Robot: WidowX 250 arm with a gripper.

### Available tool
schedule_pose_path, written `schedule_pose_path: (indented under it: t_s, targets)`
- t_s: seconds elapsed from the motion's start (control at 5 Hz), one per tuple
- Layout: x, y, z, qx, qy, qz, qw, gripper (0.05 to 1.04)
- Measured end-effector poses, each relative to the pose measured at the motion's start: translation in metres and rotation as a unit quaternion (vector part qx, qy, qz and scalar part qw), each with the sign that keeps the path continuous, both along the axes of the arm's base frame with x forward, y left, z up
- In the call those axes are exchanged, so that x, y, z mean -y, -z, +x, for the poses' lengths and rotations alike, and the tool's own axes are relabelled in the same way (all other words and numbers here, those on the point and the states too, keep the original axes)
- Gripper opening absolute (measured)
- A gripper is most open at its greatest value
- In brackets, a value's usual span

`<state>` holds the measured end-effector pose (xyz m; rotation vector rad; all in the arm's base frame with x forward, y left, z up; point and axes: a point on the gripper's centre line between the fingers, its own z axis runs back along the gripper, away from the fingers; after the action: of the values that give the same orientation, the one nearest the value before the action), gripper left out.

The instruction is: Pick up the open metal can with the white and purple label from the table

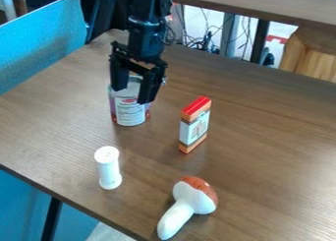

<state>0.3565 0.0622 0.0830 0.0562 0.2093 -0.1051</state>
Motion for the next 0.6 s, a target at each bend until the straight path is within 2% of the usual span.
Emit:
schedule_pose_path:
  t_s: [0.2,0.4,0.6]
  targets:
    - [-0.002,0.000,0.009,0.006,0.002,0.004,1.0000,1.001]
    - [-0.002,0.001,0.018,-0.003,0.003,-0.001,1.0000,1.001]
    - [-0.002,0.010,0.021,-0.017,-0.005,0.012,0.9998,1.001]
